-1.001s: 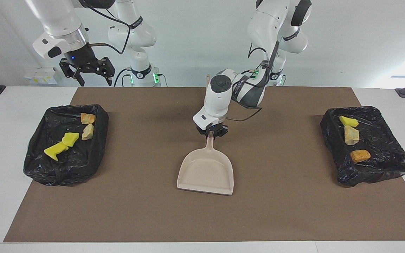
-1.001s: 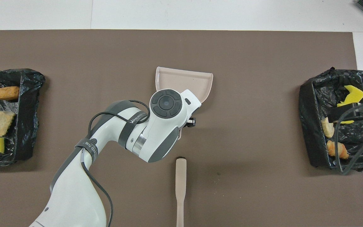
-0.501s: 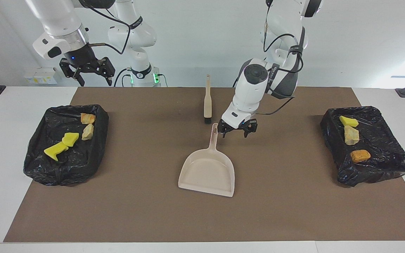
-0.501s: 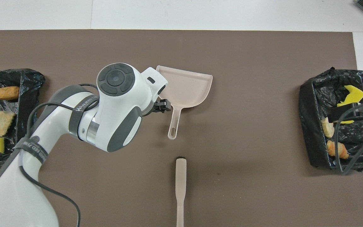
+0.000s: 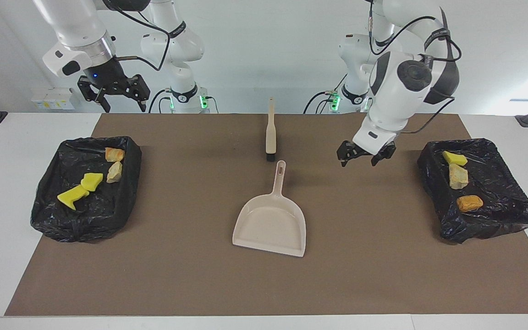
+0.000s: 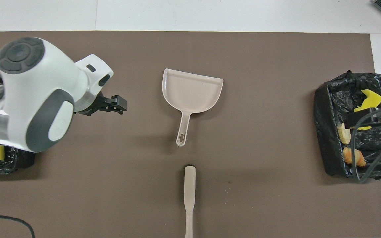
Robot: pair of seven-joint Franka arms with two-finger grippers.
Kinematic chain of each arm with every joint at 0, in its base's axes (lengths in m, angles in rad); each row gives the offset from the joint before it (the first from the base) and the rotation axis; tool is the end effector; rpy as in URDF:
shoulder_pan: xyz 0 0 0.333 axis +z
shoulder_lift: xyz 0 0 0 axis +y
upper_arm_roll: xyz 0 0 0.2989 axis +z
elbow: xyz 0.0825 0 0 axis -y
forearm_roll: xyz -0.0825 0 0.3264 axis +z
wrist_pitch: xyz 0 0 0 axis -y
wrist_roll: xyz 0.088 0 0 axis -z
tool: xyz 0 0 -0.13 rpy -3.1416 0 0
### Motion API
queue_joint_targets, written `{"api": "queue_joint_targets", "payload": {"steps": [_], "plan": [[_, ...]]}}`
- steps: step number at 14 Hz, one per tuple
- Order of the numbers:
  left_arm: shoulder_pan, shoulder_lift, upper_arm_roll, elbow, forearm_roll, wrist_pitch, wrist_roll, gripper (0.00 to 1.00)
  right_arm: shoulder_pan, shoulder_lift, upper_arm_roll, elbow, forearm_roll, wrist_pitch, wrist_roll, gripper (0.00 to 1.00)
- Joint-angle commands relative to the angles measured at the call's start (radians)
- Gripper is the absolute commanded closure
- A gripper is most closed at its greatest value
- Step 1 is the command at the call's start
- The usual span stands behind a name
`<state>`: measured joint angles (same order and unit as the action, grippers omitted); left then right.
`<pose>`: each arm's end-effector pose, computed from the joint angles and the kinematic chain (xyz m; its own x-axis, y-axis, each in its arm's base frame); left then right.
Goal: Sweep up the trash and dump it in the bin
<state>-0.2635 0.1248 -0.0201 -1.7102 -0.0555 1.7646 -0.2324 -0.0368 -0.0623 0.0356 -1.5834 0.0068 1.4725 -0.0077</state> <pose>0.5114 -0.1550 0.4780 0.9959 -0.0399 -0.0816 -0.0369 -0.9986 0.0383 0.4672 0.0009 0.6009 0.9988 0.0070 -0.0486 0.0068 -1.0000 -0.0049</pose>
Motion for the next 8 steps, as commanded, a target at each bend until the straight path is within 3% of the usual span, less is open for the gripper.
{"api": "queue_joint_targets", "payload": {"steps": [1, 8], "plan": [[0.055, -0.08, -0.008, -0.06, -0.01, -0.034, 0.085, 0.0, -0.009, -0.022, 0.004, -0.026, 0.016, 0.011, 0.009, 0.0], [0.142, -0.191, -0.006, -0.106, 0.052, -0.063, 0.188, 0.0, -0.009, -0.022, 0.004, -0.026, 0.016, 0.011, 0.009, 0.0]]}}
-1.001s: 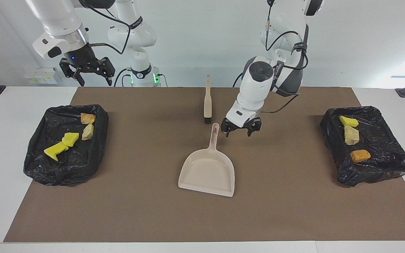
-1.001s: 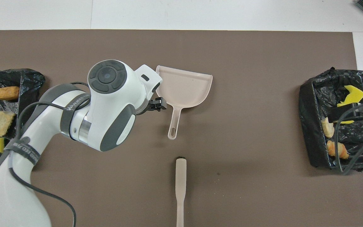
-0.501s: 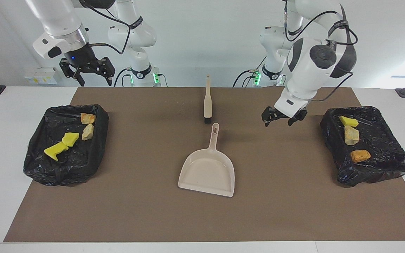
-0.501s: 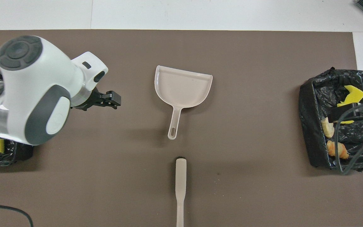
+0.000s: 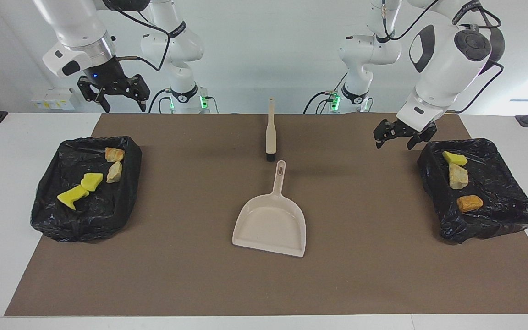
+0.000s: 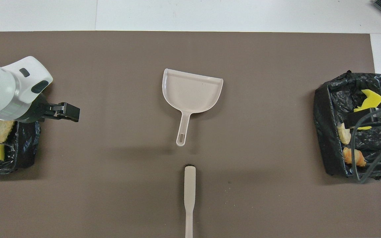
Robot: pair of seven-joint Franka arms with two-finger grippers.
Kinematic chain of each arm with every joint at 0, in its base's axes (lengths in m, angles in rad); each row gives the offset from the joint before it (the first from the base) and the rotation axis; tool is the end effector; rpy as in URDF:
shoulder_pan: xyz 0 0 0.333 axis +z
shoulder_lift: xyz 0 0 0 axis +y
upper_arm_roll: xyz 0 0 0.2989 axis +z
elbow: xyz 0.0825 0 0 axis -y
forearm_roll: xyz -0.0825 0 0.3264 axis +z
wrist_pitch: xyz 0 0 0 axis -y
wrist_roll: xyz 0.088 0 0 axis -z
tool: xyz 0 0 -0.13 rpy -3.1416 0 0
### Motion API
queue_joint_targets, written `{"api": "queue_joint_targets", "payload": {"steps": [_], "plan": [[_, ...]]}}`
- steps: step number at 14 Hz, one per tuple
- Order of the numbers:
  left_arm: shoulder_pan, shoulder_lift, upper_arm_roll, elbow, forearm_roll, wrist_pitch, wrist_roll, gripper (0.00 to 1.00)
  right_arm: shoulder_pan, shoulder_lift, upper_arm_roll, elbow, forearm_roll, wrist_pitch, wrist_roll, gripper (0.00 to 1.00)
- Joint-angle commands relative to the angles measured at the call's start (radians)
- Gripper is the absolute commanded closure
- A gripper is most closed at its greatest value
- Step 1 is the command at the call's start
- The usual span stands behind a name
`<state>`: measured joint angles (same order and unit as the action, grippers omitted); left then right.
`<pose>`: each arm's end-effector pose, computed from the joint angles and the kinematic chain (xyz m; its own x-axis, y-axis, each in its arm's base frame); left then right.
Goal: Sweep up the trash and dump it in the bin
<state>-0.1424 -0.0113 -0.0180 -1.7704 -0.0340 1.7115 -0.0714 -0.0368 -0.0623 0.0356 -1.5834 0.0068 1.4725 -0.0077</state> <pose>0.4899 -0.0833 0.5188 0.9952 -0.0840 -0.0499 -0.0826 -0.9961 0.0297 0.4672 0.0009 0.6009 0.9988 0.0070 -0.0486 0.0068 -1.0000 -0.0049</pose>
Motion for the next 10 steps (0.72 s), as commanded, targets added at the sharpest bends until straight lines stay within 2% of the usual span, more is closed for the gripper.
{"api": "queue_joint_targets", "payload": {"steps": [1, 7, 10], "plan": [[0.038, -0.062, -0.008, -0.04, 0.029, -0.029, 0.047, 0.0, -0.009, -0.022, 0.004, -0.026, 0.016, 0.011, 0.009, 0.0], [0.075, -0.176, -0.007, -0.024, 0.031, -0.156, 0.085, 0.0, -0.009, -0.022, 0.004, -0.026, 0.016, 0.012, 0.009, 0.0], [0.083, -0.199, 0.012, -0.02, 0.031, -0.191, 0.116, 0.0, -0.009, -0.022, 0.004, -0.026, 0.016, 0.011, 0.009, 0.0]]}}
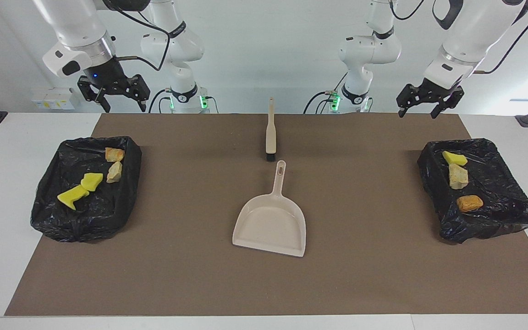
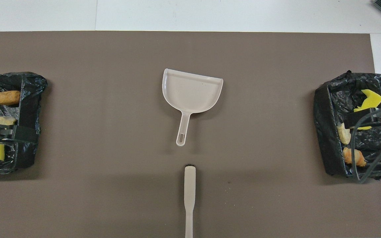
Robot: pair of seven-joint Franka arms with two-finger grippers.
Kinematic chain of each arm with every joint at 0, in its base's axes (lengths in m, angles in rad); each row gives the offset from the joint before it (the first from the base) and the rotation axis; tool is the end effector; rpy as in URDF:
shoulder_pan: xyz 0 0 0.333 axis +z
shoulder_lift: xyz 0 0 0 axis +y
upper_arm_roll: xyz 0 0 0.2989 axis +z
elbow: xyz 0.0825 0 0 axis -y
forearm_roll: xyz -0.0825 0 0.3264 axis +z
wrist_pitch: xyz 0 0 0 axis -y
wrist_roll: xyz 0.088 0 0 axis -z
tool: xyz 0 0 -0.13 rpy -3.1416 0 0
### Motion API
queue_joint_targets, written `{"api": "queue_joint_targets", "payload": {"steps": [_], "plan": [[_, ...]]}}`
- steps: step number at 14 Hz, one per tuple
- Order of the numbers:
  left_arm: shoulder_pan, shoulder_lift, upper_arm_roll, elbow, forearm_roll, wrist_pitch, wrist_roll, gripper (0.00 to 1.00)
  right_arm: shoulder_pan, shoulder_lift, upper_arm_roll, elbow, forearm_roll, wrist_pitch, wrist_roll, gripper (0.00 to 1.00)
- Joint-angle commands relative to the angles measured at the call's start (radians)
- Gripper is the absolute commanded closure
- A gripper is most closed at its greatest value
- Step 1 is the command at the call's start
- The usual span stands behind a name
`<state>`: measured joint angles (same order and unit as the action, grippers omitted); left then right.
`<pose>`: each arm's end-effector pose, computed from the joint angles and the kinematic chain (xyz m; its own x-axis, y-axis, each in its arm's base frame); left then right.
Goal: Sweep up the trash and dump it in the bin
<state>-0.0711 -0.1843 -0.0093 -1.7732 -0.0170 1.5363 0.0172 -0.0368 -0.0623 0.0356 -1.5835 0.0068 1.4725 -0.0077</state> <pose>0.4336 -0.0376 0.5841 0.9938 -0.0977 -0.0523 -0.0969 -0.9952 0.0162 0.4672 0.0009 0.6009 0.9988 0.0070 -0.0487 0.0068 -1.0000 -0.0049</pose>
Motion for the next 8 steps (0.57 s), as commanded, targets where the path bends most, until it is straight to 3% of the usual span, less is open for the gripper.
{"api": "queue_joint_targets", "payload": {"steps": [1, 3, 6, 8], "plan": [[0.013, -0.038, 0.008, -0.011, 0.014, -0.015, 0.026, 0.0, -0.009, -0.022, 0.004, -0.026, 0.016, 0.011, 0.009, 0.0], [0.011, -0.032, 0.008, 0.058, 0.014, -0.027, 0.02, 0.0, -0.009, -0.022, 0.004, -0.026, 0.016, 0.011, 0.009, 0.0], [0.01, -0.026, 0.006, 0.075, 0.015, -0.019, 0.02, 0.0, -0.009, -0.022, 0.004, -0.026, 0.016, 0.011, 0.009, 0.0], [0.013, 0.023, 0.006, 0.145, 0.017, -0.054, 0.021, 0.0, -0.009, -0.022, 0.004, -0.026, 0.016, 0.011, 0.009, 0.0]]}}
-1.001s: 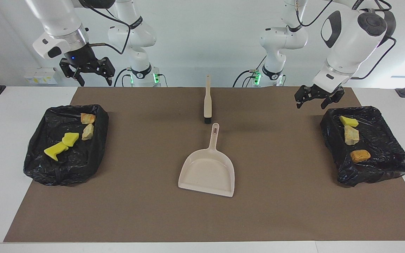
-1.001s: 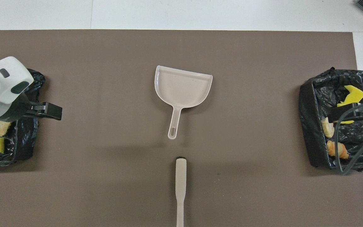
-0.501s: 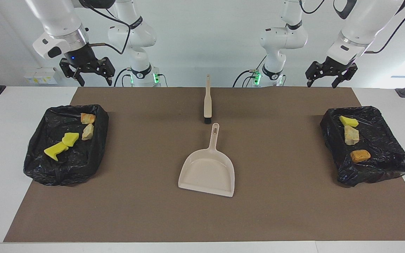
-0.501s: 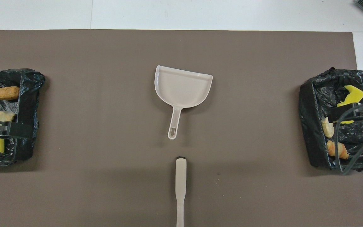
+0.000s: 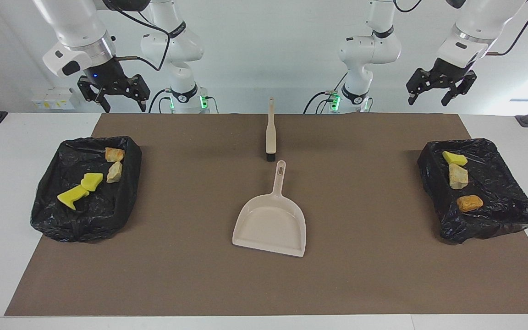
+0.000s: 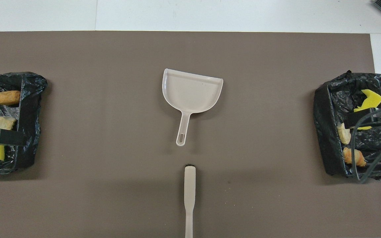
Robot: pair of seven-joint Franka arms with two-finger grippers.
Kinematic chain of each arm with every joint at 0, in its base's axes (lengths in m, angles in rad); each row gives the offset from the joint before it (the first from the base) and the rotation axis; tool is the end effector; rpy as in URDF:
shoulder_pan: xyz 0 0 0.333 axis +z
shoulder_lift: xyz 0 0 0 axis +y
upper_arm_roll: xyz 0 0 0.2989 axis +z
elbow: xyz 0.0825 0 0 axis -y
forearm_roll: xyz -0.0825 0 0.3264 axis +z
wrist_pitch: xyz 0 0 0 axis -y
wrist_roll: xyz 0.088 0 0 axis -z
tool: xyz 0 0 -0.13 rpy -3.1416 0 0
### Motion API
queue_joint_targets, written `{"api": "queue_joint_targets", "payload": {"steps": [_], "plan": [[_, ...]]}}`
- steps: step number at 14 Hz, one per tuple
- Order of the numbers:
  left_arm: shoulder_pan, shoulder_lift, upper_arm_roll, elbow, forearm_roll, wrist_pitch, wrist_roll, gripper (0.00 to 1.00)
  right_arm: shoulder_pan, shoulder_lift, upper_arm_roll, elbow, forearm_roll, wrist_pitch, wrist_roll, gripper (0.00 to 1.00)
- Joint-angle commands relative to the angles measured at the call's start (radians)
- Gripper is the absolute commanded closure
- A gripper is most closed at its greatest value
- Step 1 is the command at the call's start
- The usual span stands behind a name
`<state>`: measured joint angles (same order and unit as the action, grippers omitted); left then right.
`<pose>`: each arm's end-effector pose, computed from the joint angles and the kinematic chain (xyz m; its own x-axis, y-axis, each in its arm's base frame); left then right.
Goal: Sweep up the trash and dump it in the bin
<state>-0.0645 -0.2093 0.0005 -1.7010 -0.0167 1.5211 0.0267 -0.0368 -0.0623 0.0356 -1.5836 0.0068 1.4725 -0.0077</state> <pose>0.4282 -0.0297 0.6232 0.9954 -0.0914 0.0298 -0.0919 -0.9956 0.0160 0.4672 0.0009 0.6008 0.9988 0.0070 -0.0488 0.0068 -1.0000 -0.0049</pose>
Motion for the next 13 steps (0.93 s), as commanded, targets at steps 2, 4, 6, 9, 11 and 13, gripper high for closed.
{"api": "queue_joint_targets", "payload": {"steps": [2, 4, 6, 9, 11, 13], "plan": [[0.005, 0.097, -0.004, 0.161, 0.018, -0.094, 0.01, 0.0, -0.009, -0.022, 0.004, -0.026, 0.016, 0.011, 0.009, 0.0], [0.005, 0.087, -0.004, 0.126, 0.014, -0.044, 0.013, 0.0, -0.011, -0.022, 0.004, -0.026, 0.016, 0.011, 0.009, 0.0], [0.006, 0.088, -0.004, 0.123, 0.015, -0.044, 0.009, 0.0, -0.009, -0.022, 0.004, -0.026, 0.016, 0.011, 0.009, 0.0], [0.005, 0.09, -0.004, 0.124, 0.014, -0.035, 0.01, 0.0, -0.009, -0.022, 0.004, -0.026, 0.016, 0.011, 0.009, 0.0], [0.006, 0.088, -0.004, 0.123, 0.014, -0.032, 0.01, 0.0, -0.009, -0.022, 0.004, -0.026, 0.016, 0.011, 0.009, 0.0], [0.006, 0.087, -0.004, 0.115, 0.014, -0.032, 0.01, 0.0, -0.009, -0.022, 0.004, -0.026, 0.016, 0.011, 0.009, 0.0]]}}
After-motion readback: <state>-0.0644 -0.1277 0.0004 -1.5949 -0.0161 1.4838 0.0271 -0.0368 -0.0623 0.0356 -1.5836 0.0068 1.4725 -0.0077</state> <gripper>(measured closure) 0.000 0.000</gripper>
